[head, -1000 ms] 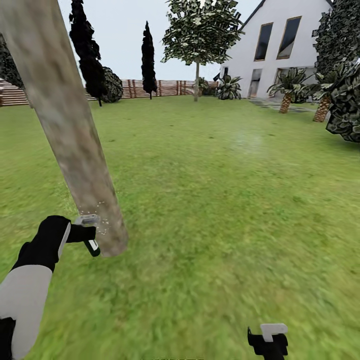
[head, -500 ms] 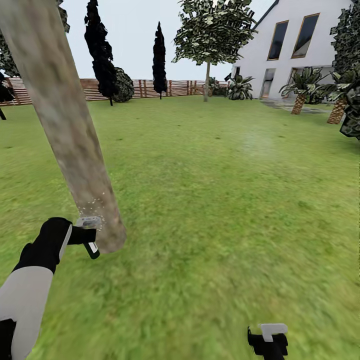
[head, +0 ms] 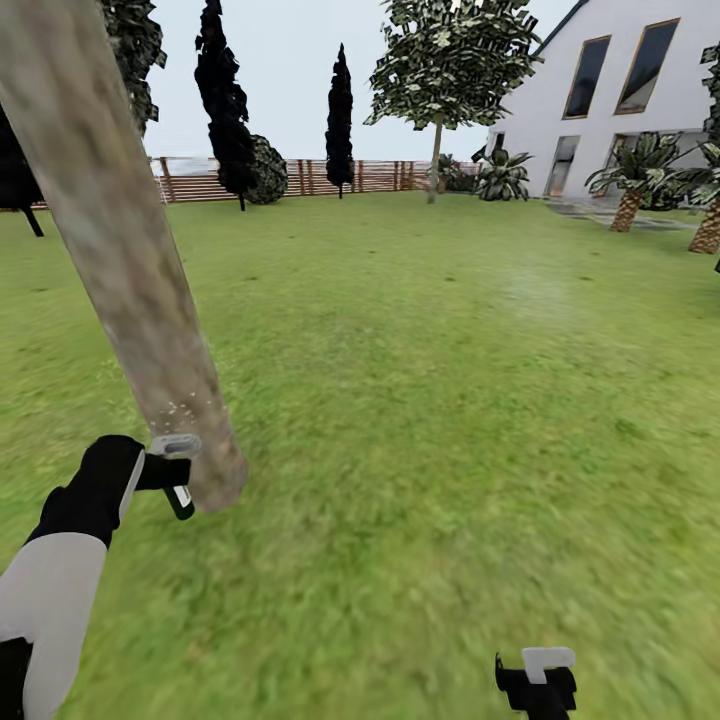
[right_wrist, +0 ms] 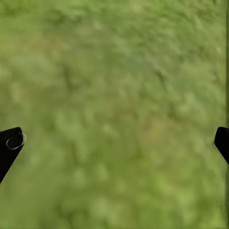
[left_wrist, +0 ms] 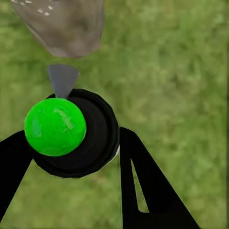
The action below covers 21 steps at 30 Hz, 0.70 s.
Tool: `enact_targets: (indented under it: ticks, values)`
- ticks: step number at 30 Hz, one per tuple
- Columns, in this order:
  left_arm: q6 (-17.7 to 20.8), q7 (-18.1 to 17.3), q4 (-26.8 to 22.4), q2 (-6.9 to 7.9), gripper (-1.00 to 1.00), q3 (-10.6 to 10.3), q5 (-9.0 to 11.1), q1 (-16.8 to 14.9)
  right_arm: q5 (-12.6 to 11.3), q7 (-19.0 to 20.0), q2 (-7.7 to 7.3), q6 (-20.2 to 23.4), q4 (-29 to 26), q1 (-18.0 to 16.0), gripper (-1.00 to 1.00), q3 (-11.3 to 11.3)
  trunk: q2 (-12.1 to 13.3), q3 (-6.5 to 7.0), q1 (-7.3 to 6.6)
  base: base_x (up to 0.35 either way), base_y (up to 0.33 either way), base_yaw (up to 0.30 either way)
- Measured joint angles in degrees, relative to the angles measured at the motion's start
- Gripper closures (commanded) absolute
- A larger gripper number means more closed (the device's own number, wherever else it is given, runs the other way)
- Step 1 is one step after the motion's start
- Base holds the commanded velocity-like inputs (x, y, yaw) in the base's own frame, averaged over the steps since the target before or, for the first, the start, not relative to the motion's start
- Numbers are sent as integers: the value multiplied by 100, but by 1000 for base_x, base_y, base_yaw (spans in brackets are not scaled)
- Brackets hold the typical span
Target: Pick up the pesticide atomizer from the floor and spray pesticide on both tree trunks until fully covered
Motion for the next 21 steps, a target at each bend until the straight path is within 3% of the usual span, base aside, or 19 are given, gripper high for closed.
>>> enact_targets:
  ticks: [6,21]
  values:
    - [0,237,14,-2,100,27,8,5,-1,-2,-1,0,0,0,-100,0,0,0,0,143,-246,35]
    - [-70,249,32,62,100,87,23,262,-1,3,8,0,0,0,-100,6,0,0,0,105,-269,263]
